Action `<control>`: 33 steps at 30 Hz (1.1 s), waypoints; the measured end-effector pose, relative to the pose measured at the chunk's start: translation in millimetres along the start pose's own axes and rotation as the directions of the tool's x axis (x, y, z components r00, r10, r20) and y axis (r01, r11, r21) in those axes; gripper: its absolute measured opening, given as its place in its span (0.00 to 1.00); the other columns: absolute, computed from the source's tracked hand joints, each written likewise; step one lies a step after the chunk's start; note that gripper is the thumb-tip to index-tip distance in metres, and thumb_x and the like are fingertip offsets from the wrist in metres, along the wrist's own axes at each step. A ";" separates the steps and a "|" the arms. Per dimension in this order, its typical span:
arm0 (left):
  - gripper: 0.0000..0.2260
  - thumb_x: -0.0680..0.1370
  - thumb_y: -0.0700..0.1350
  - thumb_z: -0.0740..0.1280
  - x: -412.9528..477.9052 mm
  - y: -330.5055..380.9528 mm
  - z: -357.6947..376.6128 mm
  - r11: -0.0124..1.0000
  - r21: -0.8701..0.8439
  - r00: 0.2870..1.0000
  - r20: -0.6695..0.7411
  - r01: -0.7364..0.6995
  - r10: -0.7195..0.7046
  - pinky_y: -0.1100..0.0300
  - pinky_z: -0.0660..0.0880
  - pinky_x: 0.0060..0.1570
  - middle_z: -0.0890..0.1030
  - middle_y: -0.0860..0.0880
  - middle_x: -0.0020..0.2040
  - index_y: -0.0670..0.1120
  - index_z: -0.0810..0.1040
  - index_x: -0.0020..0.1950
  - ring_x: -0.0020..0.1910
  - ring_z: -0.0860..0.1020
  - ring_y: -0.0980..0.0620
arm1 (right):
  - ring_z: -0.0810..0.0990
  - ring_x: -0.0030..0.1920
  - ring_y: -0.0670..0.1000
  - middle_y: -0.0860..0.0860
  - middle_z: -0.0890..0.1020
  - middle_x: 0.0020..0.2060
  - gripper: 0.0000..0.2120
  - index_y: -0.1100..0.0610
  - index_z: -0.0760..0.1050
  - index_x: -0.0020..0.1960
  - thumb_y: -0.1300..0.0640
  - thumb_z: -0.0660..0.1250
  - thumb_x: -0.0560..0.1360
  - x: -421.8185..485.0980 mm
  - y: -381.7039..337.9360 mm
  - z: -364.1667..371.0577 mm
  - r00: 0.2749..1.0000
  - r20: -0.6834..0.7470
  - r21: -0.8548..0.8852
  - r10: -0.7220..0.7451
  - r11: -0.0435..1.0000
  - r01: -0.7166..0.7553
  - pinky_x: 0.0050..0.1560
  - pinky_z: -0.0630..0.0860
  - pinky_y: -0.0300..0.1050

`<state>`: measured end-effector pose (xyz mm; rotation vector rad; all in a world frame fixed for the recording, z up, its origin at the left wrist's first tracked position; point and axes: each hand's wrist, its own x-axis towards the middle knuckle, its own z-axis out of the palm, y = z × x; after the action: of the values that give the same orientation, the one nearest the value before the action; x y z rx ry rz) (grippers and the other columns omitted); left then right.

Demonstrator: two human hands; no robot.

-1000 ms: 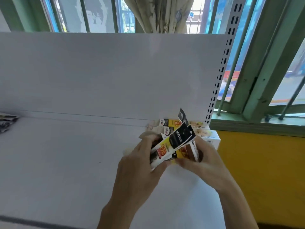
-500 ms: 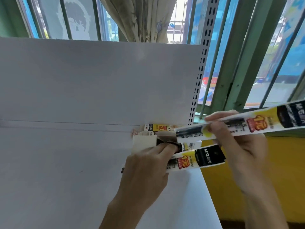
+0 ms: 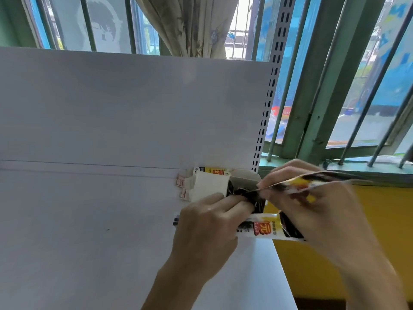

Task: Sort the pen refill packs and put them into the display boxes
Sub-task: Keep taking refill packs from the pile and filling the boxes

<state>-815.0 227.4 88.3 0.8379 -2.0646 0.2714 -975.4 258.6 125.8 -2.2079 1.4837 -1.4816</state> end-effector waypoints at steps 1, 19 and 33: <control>0.13 0.68 0.43 0.58 0.3 -0.5 1.7 1.000 -0.002 1.000 0.006 -0.005 0.005 0.70 0.59 0.28 0.83 0.58 0.37 0.51 0.83 0.39 0.28 0.74 0.58 | 0.80 0.42 0.40 0.40 0.81 0.38 0.06 0.45 0.81 0.39 0.56 0.73 0.66 1.7 -0.1 1.6 0.999 0.023 0.014 0.032 0.999 -0.033 0.42 0.75 0.31; 0.13 0.67 0.40 0.59 -4.1 -11.3 2.0 0.998 -0.051 0.999 0.024 -0.021 0.023 0.68 0.68 0.25 0.82 0.57 0.37 0.50 0.82 0.42 0.30 0.75 0.56 | 0.75 0.32 0.47 0.47 0.78 0.31 0.05 0.45 0.82 0.36 0.46 0.68 0.67 10.6 5.8 15.0 0.979 0.171 0.054 0.111 0.991 -0.122 0.34 0.74 0.44; 0.09 0.67 0.50 0.66 0.4 -17.7 -8.4 0.992 -0.021 0.991 0.065 0.121 -0.119 0.71 0.65 0.28 0.82 0.55 0.31 0.49 0.84 0.42 0.27 0.77 0.56 | 0.79 0.51 0.51 0.46 0.80 0.46 0.16 0.48 0.83 0.48 0.52 0.78 0.61 -12.8 11.0 40.4 0.985 0.172 0.590 0.029 0.798 -0.126 0.47 0.79 0.41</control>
<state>-798.2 217.9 91.7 0.9623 -2.0624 0.1543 -952.9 246.1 90.3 -1.7948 0.8692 -1.4493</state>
